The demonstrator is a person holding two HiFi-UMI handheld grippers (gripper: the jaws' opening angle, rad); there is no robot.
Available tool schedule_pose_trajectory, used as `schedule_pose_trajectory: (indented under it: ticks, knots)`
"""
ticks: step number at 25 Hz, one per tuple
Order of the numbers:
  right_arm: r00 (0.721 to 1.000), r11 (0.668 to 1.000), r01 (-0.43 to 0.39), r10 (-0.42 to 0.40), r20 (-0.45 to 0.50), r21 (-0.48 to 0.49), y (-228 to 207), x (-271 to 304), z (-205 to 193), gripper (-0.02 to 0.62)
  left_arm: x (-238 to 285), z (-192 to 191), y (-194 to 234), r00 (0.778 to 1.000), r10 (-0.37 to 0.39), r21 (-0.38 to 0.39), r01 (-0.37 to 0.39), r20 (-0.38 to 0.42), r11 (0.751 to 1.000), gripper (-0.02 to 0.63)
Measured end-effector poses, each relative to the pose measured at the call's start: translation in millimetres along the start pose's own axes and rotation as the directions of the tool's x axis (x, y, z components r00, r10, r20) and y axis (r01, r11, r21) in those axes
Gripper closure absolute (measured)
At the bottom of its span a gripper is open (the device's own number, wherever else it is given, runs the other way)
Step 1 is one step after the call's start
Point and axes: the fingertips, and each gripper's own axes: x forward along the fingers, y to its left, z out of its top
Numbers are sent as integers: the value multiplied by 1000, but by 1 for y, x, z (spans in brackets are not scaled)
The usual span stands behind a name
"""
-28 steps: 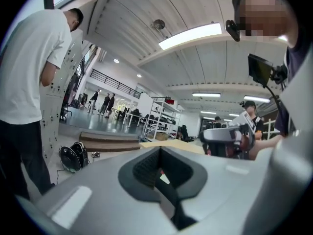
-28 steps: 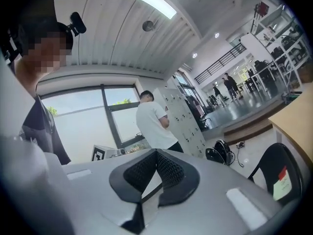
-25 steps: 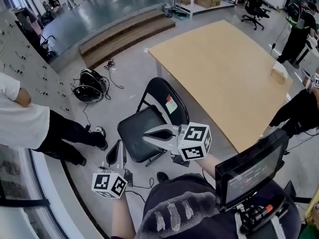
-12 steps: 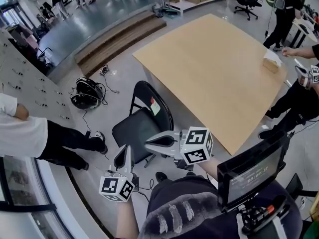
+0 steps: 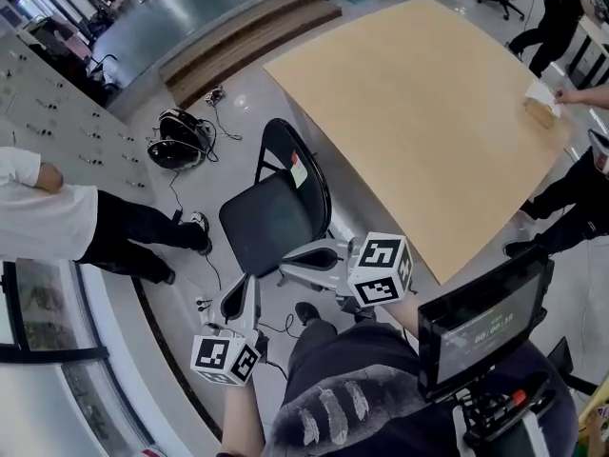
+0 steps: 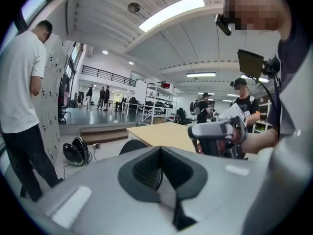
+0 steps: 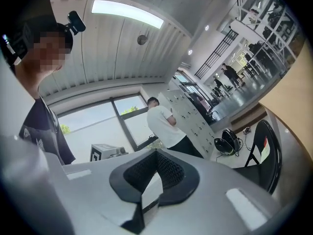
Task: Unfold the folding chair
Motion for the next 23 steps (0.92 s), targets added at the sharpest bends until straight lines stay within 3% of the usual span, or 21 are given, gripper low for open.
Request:
schedule_pose_trajectory:
  ticks: [11, 23]
  knots:
    - [996, 999, -19, 16, -83, -31, 13, 27, -14, 595, -19, -13, 13, 1000, 21, -21, -21, 1, 1000, 605]
    - [989, 999, -11, 4, -146, -49, 22, 123, -13, 594, -54, -9, 112, 999, 33, -80, -32, 14, 996, 606]
